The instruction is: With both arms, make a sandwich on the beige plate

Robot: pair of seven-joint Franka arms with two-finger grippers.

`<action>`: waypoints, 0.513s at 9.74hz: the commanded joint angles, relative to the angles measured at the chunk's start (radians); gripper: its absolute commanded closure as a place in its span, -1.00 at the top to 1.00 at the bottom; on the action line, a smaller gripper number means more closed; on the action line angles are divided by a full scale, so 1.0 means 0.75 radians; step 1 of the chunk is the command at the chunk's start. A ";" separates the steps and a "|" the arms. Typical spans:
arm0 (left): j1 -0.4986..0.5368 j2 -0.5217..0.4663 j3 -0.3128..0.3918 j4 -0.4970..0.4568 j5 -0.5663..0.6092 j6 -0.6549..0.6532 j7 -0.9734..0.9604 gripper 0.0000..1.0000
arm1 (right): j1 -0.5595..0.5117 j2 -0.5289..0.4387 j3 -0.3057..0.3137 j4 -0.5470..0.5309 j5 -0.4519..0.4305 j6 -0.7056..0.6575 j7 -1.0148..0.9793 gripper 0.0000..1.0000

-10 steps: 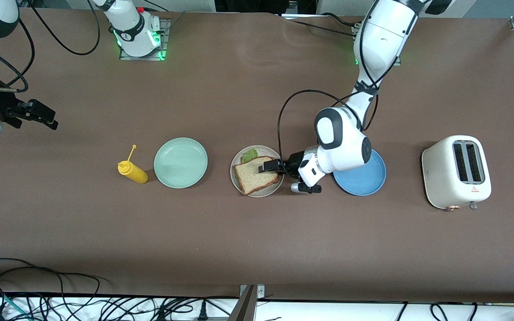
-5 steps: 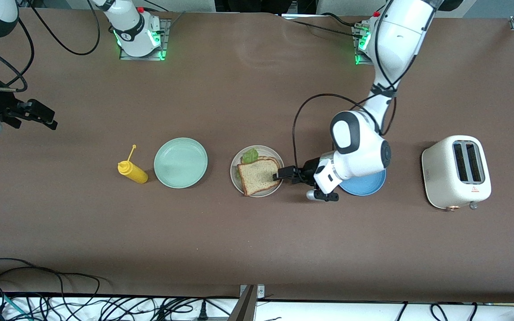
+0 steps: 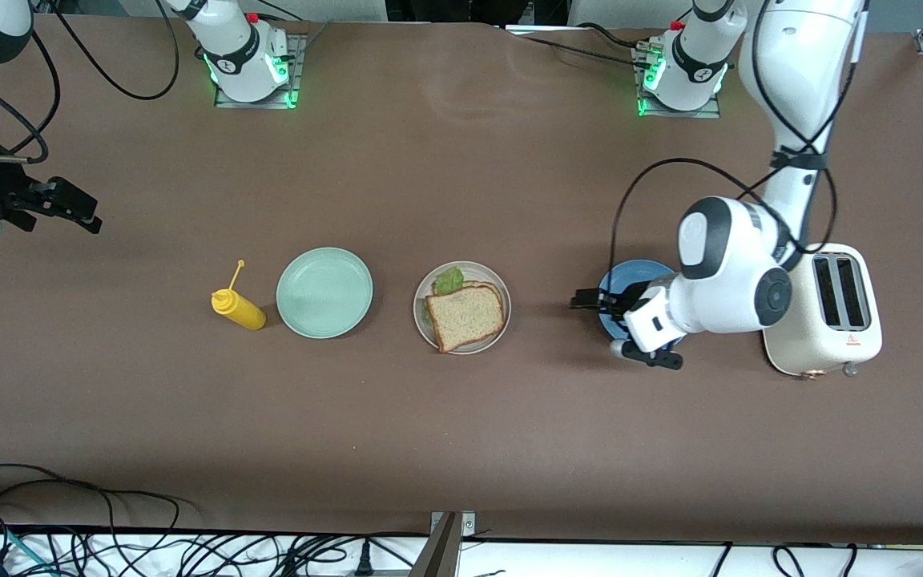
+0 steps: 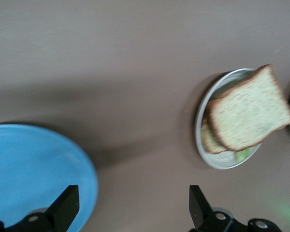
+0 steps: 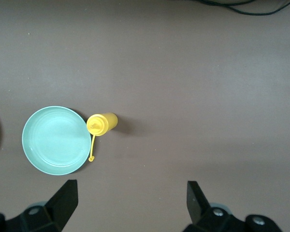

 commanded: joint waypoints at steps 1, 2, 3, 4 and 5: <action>0.093 -0.080 -0.012 -0.014 0.194 -0.153 -0.020 1.00 | 0.024 0.022 -0.002 0.068 -0.023 -0.015 0.010 1.00; 0.131 -0.119 -0.012 -0.014 0.282 -0.191 -0.020 1.00 | 0.026 0.018 0.002 0.073 -0.025 -0.037 0.008 1.00; 0.160 -0.156 -0.012 -0.014 0.366 -0.229 -0.022 1.00 | 0.028 0.012 0.002 0.073 -0.023 -0.086 0.014 1.00; 0.181 -0.190 -0.010 -0.014 0.444 -0.258 -0.025 1.00 | 0.028 0.010 0.002 0.073 -0.023 -0.119 0.016 1.00; 0.197 -0.233 -0.010 -0.014 0.526 -0.285 -0.033 1.00 | 0.028 0.008 0.002 0.071 -0.023 -0.121 0.016 1.00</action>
